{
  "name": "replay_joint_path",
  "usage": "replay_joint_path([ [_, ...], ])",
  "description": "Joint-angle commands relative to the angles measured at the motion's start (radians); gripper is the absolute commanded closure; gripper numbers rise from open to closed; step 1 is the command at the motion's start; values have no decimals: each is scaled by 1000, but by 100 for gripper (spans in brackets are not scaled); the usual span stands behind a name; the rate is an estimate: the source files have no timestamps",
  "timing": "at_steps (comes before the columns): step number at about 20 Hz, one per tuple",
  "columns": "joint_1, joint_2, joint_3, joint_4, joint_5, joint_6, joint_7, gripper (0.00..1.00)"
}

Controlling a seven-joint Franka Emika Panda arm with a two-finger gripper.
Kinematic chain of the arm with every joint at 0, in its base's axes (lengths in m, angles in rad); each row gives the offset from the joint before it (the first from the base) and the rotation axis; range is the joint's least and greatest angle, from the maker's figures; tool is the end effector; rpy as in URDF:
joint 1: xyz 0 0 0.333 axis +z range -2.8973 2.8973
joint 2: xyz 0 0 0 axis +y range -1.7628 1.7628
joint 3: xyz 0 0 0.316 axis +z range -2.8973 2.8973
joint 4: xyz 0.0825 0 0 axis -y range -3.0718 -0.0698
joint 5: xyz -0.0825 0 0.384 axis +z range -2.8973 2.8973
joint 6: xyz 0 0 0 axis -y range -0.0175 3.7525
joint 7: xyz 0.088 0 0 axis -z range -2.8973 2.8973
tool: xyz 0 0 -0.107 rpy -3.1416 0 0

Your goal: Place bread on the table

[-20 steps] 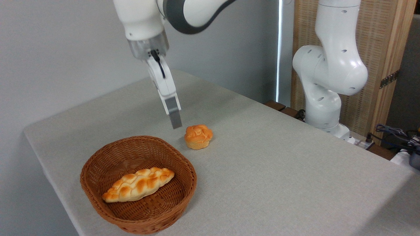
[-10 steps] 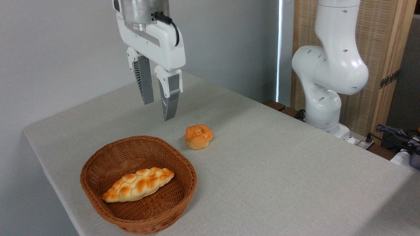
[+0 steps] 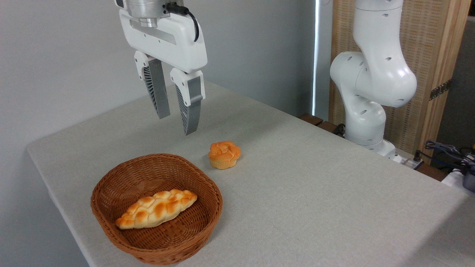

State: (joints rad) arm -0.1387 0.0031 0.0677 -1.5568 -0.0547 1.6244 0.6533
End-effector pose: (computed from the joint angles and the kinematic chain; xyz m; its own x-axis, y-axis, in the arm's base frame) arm 0.5595 -0.0454 0.6345 0.7472 -0.6593 0.0842 -0.6619 -0.7496 0.0041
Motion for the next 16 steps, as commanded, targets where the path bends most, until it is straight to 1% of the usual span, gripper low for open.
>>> replay_joint_path([
  [1,53,0,-37,18,15,-28,-15,0],
  [2,82,-2,-61,17,15,-28,-15,0],
  [3,100,-5,-86,6,15,-28,-15,0],
  [8,105,-11,-94,-16,16,-26,12,0],
  [16,105,-11,-86,-14,16,-31,11,0],
])
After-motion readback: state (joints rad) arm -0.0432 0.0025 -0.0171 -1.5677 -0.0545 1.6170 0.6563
